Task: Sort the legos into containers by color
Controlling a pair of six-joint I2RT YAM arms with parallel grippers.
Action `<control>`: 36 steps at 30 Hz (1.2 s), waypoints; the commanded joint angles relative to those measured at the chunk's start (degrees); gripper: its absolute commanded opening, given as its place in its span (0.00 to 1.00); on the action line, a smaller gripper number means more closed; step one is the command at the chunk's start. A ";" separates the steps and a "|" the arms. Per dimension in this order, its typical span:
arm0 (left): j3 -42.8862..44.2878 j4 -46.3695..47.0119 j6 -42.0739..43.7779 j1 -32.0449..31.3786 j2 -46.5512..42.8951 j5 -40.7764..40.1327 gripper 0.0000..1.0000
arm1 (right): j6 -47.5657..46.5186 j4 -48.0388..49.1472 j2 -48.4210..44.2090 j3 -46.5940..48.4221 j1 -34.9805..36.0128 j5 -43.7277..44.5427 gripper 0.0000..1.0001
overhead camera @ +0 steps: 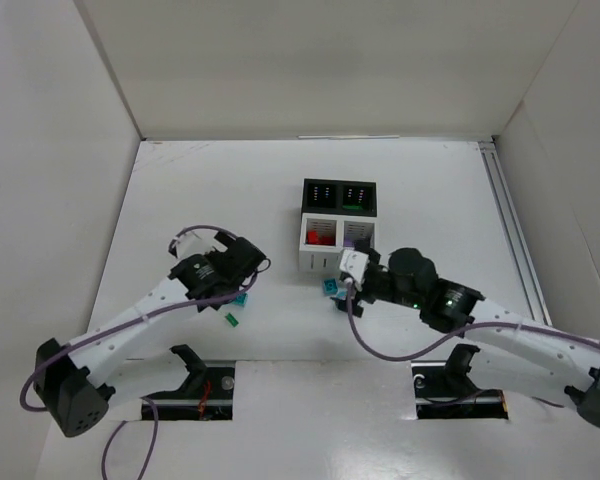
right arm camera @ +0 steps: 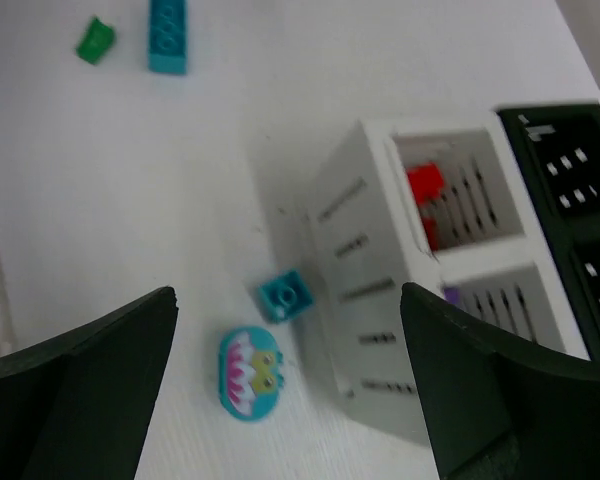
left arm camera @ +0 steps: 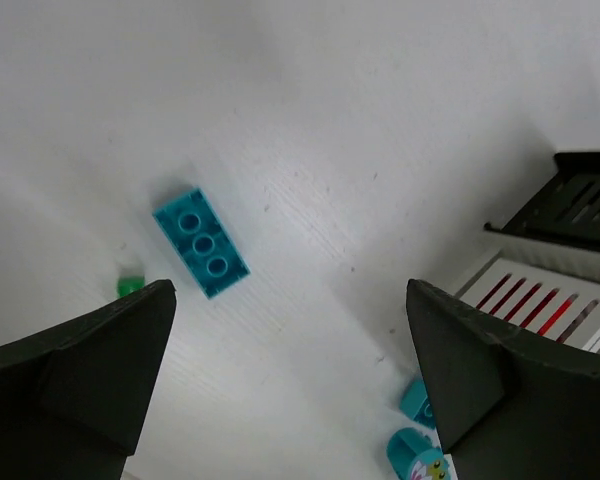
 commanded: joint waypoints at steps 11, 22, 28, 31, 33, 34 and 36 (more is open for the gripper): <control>-0.67 10.02 28.15 16.77 -14.65 -2.02 0.99 | 3.57 31.82 43.03 15.96 25.36 10.13 0.88; 3.27 9.58 29.83 16.77 -13.60 -0.51 0.99 | 4.80 30.42 64.08 33.82 26.51 9.34 0.82; 3.81 9.58 30.53 16.77 -14.12 -0.51 0.99 | 7.77 30.42 69.79 37.24 26.51 8.99 0.79; 3.28 9.58 31.06 16.77 -14.65 0.02 0.99 | 9.10 30.42 71.47 38.39 26.51 10.65 0.75; 3.28 9.58 31.06 16.77 -15.18 0.02 0.99 | 9.81 30.42 72.00 38.39 26.51 11.44 0.68; 3.28 9.58 31.06 16.77 -15.70 -0.50 0.99 | 10.33 30.42 72.00 38.39 26.51 12.32 0.62; 3.28 9.58 30.53 16.77 -15.71 -0.51 0.99 | 10.34 30.42 72.00 37.78 26.51 13.11 0.59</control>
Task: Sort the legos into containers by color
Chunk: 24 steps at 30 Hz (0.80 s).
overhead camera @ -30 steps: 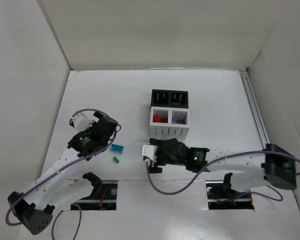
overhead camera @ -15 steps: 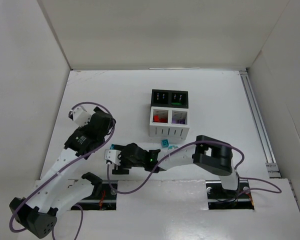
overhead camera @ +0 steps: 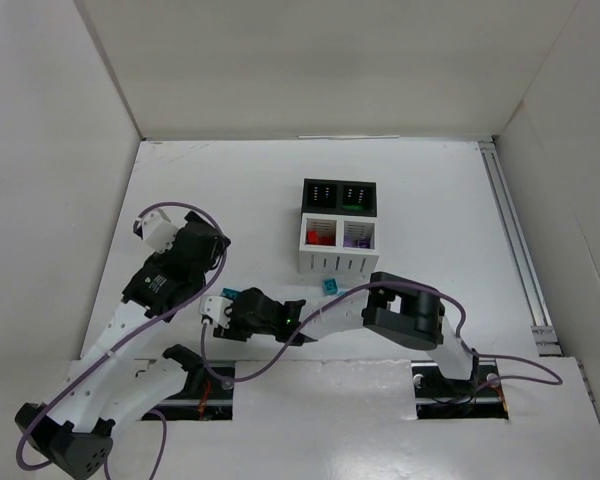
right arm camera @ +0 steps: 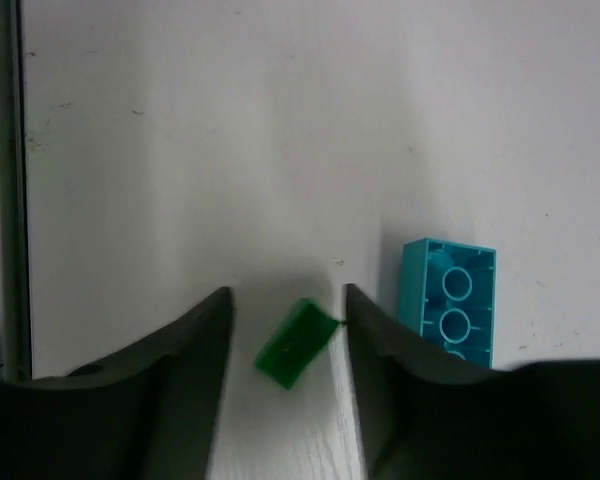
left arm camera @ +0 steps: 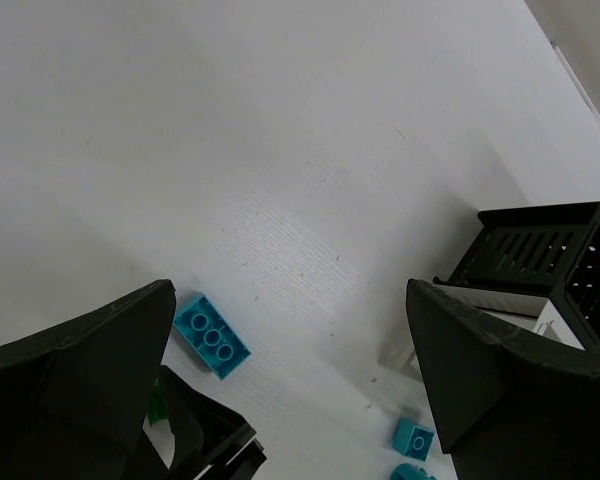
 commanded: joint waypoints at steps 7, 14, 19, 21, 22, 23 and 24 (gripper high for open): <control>1.03 0.38 0.52 0.29 -1.85 -1.34 0.99 | 3.42 0.45 -1.63 -1.46 0.37 6.41 0.24; 1.55 0.38 1.75 0.29 -1.85 -0.20 0.99 | 1.66 0.45 -5.13 -3.14 0.37 7.03 0.15; 1.55 1.00 2.46 0.29 -0.80 1.73 0.99 | -0.36 0.45 -9.26 -4.46 0.37 7.03 0.13; 1.03 1.52 3.16 0.29 -0.80 2.34 0.99 | -1.06 0.45 -12.25 -6.12 0.37 7.03 0.13; 0.42 2.05 3.16 0.29 -0.80 2.35 0.99 | -1.07 0.45 -13.31 -6.13 0.37 7.64 0.13; -0.11 2.05 3.77 0.29 -0.80 3.13 0.99 | -1.59 0.45 -14.36 -6.91 0.37 7.64 0.13; -0.90 2.92 3.78 0.29 -0.80 3.14 0.99 | -1.59 -0.07 -16.46 -7.70 0.37 7.64 0.13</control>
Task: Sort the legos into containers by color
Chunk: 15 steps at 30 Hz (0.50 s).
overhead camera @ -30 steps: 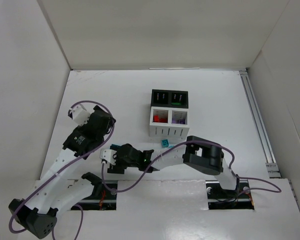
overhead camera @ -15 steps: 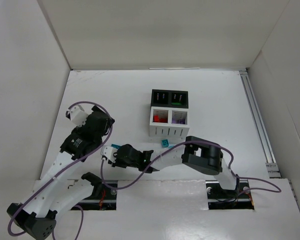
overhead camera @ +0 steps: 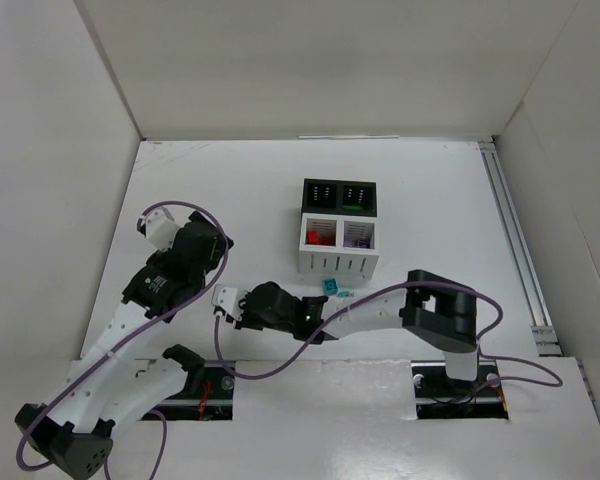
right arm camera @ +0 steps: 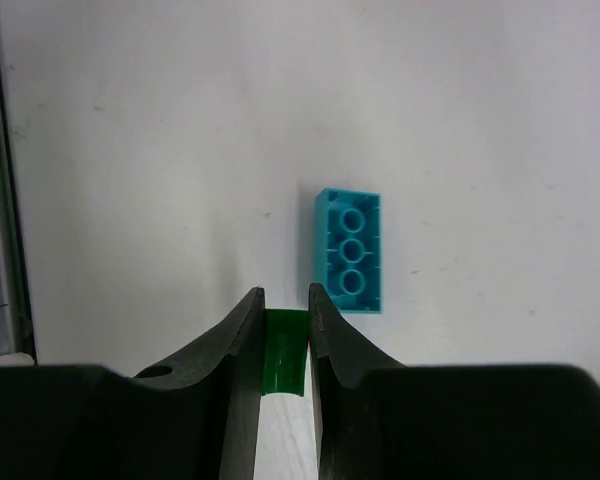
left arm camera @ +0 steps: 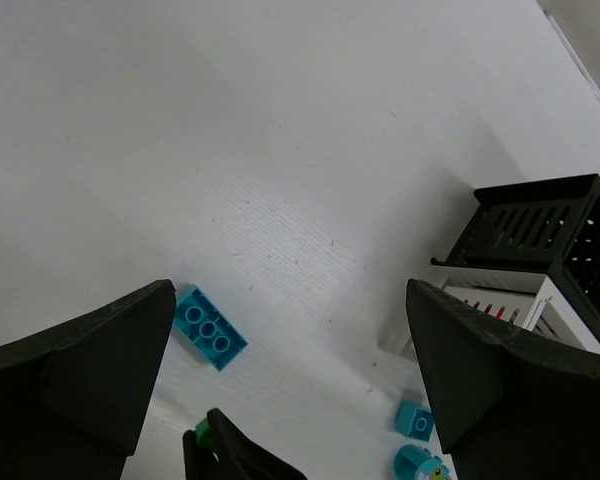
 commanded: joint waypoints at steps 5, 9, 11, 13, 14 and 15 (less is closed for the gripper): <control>-2.75 6.69 4.25 0.25 0.28 3.88 0.99 | -3.70 -0.78 -11.49 -1.70 -2.72 0.39 0.12; -3.37 7.75 5.47 0.25 0.80 4.58 0.99 | -5.19 -3.76 -17.03 -2.23 -8.42 -0.14 0.12; -3.37 7.75 5.48 0.25 0.80 4.58 0.99 | -5.81 -5.00 -20.28 -2.23 -10.98 -0.67 0.12; -3.37 7.75 6.01 0.25 1.33 4.58 0.99 | -7.30 -6.23 -22.56 -2.75 -15.27 -1.72 0.12; -3.37 8.27 6.01 0.25 1.33 5.19 0.99 | -7.31 -6.85 -24.75 -2.76 -16.77 -1.73 0.12; -3.98 8.97 6.01 0.25 1.33 5.89 0.99 | -7.92 -6.85 -25.90 -2.76 -18.53 -1.73 0.12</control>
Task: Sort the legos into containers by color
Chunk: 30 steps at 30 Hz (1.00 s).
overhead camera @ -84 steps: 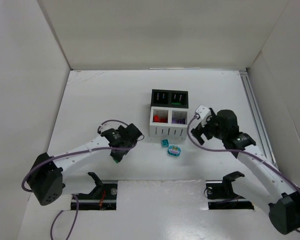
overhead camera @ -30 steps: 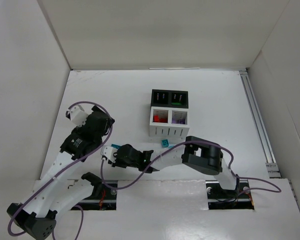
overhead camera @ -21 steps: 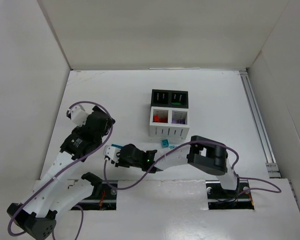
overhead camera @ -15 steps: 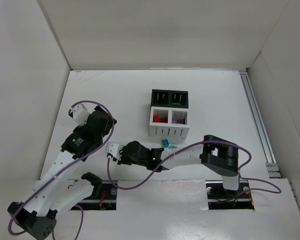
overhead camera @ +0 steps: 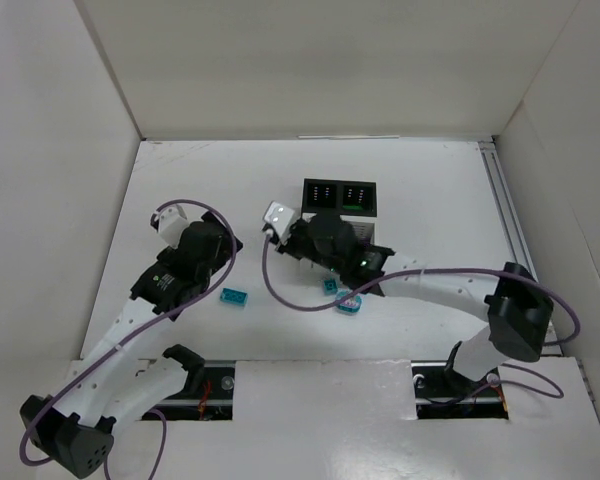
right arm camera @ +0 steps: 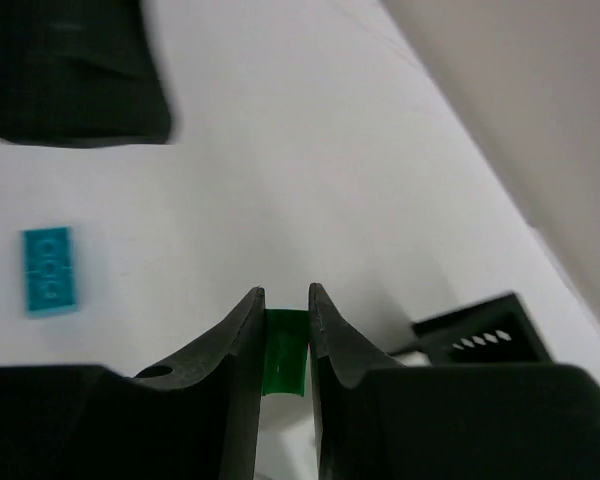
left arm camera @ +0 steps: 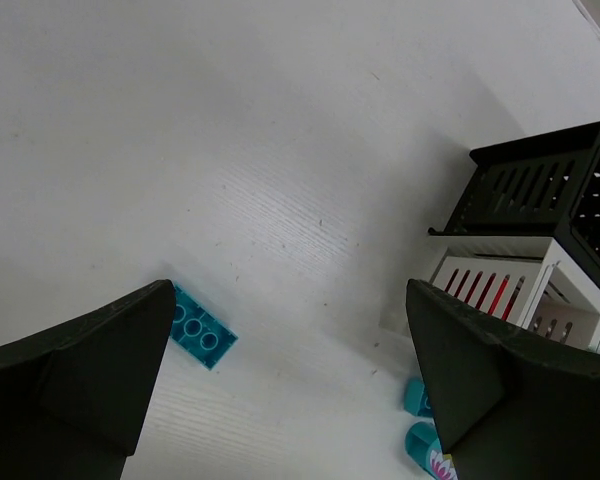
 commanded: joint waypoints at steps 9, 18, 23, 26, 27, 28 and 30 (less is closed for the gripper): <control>-1.52 3.86 2.62 0.75 2.61 3.26 0.99 | -4.81 -6.74 -6.85 -0.40 -24.74 -6.91 0.12; -5.20 1.59 -1.15 0.75 6.21 7.74 0.99 | -4.81 -7.98 -3.07 0.92 -33.19 -14.47 0.25; -10.64 1.58 -5.81 0.75 6.22 11.17 0.99 | -4.29 -7.98 -3.06 -0.83 -33.19 -14.48 0.47; -13.63 3.42 -7.65 1.28 7.35 13.28 0.99 | -3.76 -8.50 -3.76 -1.53 -33.72 -13.08 0.87; -14.43 3.43 -8.18 1.28 7.36 13.29 0.99 | -3.76 -8.51 -4.55 -2.06 -33.72 -13.07 0.87; -15.13 4.73 -8.71 1.28 7.36 13.81 0.99 | -3.76 -8.51 -4.56 -2.07 -33.72 -13.07 0.99; -16.54 6.06 -10.11 1.28 7.89 13.81 0.99 | -3.76 -8.51 -6.31 -2.76 -33.72 -13.07 1.00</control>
